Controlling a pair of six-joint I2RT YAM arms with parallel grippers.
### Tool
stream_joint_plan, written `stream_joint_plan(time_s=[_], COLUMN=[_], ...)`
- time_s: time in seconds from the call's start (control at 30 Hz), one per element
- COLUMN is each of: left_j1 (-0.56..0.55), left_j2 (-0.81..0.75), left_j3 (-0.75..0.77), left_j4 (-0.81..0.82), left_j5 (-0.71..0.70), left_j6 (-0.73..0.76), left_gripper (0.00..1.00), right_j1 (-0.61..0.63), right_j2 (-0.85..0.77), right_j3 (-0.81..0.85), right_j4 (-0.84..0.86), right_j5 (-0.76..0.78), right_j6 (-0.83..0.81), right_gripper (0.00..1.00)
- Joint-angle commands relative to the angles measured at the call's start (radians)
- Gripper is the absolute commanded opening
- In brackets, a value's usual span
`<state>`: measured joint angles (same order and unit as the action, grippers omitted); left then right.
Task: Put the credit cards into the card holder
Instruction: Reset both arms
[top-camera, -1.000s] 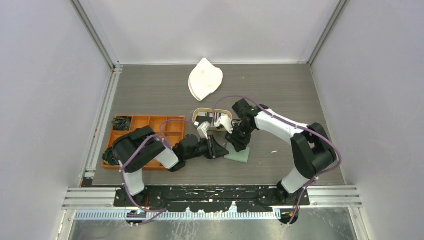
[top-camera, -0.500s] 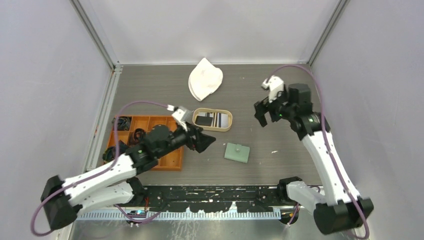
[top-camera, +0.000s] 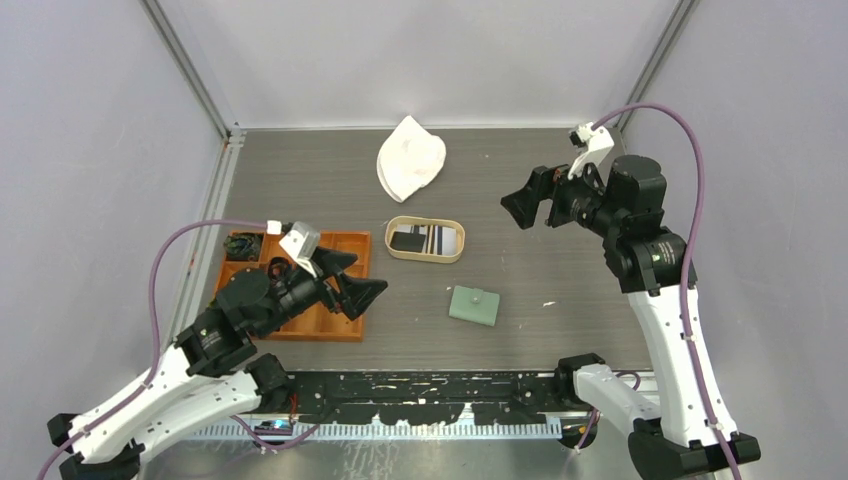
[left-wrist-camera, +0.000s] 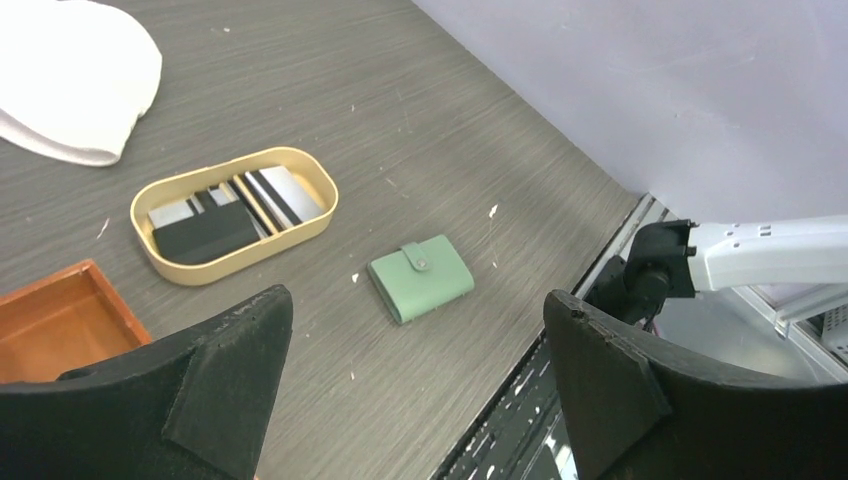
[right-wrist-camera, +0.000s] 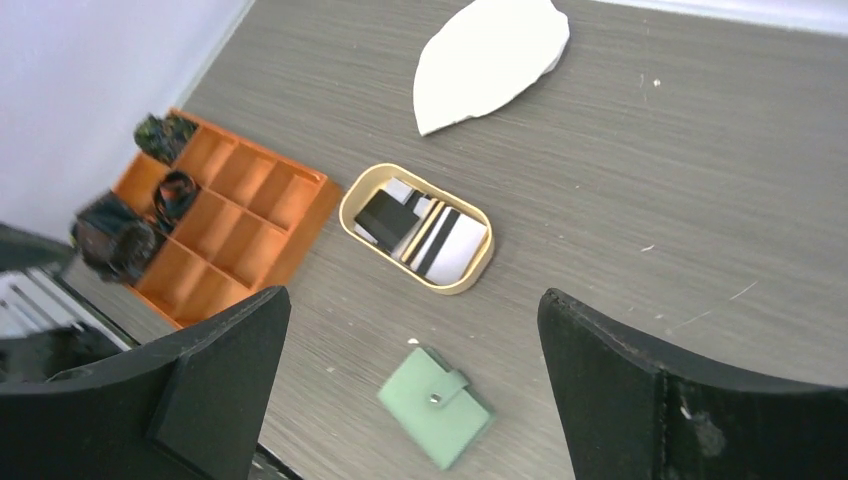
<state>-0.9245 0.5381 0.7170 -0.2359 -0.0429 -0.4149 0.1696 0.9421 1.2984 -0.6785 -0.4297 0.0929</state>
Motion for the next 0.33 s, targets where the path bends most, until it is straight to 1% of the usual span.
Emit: stream_joint_plan(time_s=[0.0,0.07,0.17,0.3], left_j1=[0.003,0.003,0.002,0.003], left_j2=[-0.055,-0.079,-0.108,-0.126], left_j3=[0.025,0.021,0.003,-0.024], left_j4=[-0.082,-0.093,-0.095,-0.092], left_j5=[0.001,-0.003,-0.014,-0.027], left_j6=[-0.005,-0.008,-0.017,-0.021], left_gripper=[0.96,0.96,0.98,0.99], right_j1=[-0.009,-0.013,-0.020,-0.032], right_j2=[-0.010,-0.005,-0.001,0.004], right_j3=[0.021,0.019,0.003,-0.024], right_j4=[0.069,0.077,0.090,0.115], right_j5=[0.079,0.081,0.032,-0.003], right_j6=[0.207,0.206,0.180,0.187], right_gripper=[0.99,0.99,0.99,0.99])
